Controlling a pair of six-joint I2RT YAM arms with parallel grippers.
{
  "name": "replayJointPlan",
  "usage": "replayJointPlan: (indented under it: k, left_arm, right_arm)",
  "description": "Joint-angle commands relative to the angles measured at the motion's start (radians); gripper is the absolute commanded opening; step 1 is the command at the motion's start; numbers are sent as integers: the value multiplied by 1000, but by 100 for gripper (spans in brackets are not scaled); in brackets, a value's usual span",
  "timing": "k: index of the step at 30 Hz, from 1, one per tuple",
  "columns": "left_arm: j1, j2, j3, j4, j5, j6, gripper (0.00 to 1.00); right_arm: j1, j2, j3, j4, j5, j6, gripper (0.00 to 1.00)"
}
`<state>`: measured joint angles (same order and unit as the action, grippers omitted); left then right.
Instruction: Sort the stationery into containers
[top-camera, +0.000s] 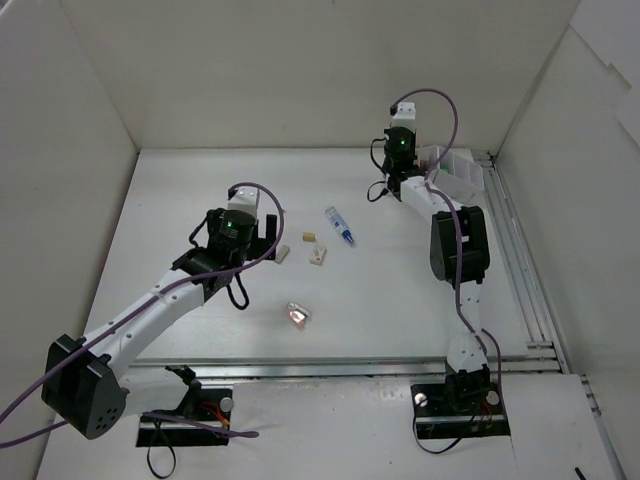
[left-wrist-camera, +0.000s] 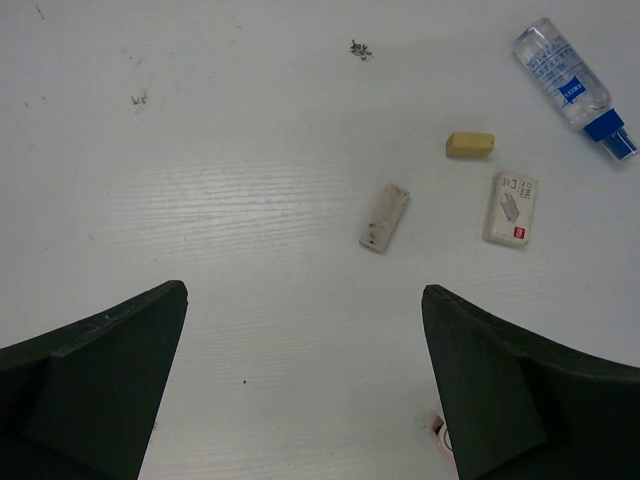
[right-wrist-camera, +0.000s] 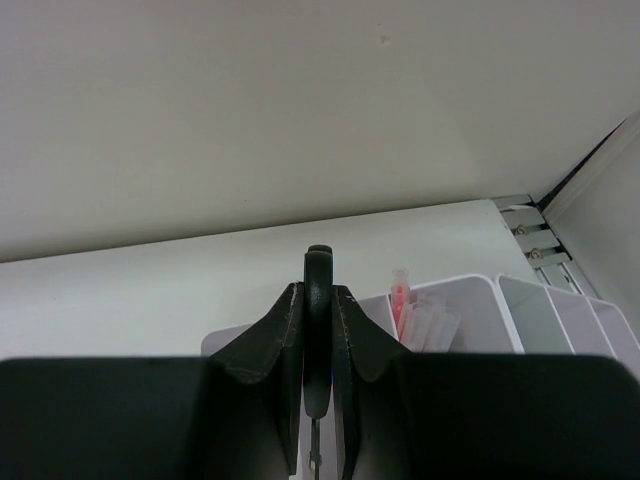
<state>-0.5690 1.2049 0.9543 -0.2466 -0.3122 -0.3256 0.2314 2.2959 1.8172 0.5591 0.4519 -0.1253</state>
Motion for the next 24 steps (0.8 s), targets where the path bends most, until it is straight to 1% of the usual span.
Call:
replayJointPlan:
  k: [1,4,7,8,13,17,20,21,24]
  left_arm:
    - [3,-1,11,46,30,8,100]
    - [12,1,3,43,36,7,100]
    - [12,-8,-6,43,41,3,100]
    - [12,-13,-12,49,44,2,99]
    - [12,-34,-26,61,41,3,99]
    - [12,-33,-29,75,41,5,99]
    - [21,-18,-20,76,42,7,100]
    - [21,-10,-17,76,42,5,100]
    - [21,1,-14,76,53,19,100]
  right_arm:
    - [-26,-76,64,147,12,33,0]
    - [-33,-131,42,147,-76,111,0]
    - [-38,-153,63,162,-96,105,0]
    - [-35,-150,88,179,-87,78,0]
    - [-46,-93,169,228,-100,-25,0]
    - [-53,-40,205,275,-150,-48,0]
    - [-56,-9,185,324,-174,-30,0]
    - [-56,-6,171,372,-182,-24,0]
    - [-57,14,140,404,-191,-37,0]
